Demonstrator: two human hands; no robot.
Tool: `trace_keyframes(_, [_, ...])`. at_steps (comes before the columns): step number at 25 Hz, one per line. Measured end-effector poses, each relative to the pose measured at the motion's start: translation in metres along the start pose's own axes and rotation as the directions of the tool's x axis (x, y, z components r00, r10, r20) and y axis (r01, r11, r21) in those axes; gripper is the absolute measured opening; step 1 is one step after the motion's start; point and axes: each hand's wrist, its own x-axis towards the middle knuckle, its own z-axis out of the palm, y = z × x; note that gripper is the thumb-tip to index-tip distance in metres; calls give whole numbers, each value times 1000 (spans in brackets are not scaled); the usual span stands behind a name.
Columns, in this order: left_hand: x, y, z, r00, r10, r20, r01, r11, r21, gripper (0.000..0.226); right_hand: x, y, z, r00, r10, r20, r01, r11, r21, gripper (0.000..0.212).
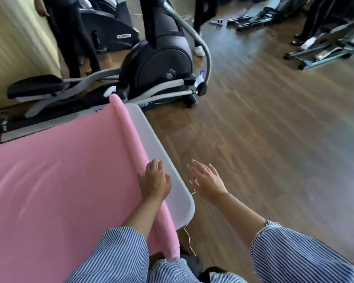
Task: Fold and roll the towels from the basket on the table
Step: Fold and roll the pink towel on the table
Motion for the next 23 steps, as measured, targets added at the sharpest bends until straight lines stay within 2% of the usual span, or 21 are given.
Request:
trace_keyframes(4, [18, -17, -2, 985, -164, 48, 165, 986, -5, 33, 64, -22, 1, 980, -194, 41, 193, 981, 27, 55])
trace_keyframes(7, [18, -27, -3, 963, -251, 99, 244, 966, 84, 37, 101, -34, 10, 944, -308, 115, 309, 951, 3, 58])
trace_keyframes(9, [16, -35, -2, 951, -299, 78, 295, 953, 66, 39, 126, -42, 19, 885, -448, 129, 456, 889, -42, 65])
trace_keyframes(11, [15, -39, -5, 931, -359, 66, 361, 932, -30, 39, 149, -50, 30, 821, -544, 170, 558, 828, -44, 72])
trace_keyframes(14, [20, -43, -3, 893, -441, 87, 449, 886, -117, 40, 189, -60, 42, 678, -703, 215, 724, 688, -37, 82])
trace_keyframes(17, [24, -41, 6, 852, -523, 36, 522, 840, -149, 33, 230, -63, 55, 489, -844, 219, 869, 495, -30, 80])
trace_keyframes(20, [25, -32, 21, 750, -660, -46, 645, 745, -171, 38, 269, -65, 66, 276, -933, 231, 959, 284, -1, 76])
trace_keyframes(23, [19, -13, 32, 665, -738, -115, 732, 675, -91, 39, 297, -65, 67, 144, -958, 246, 989, 147, -5, 83])
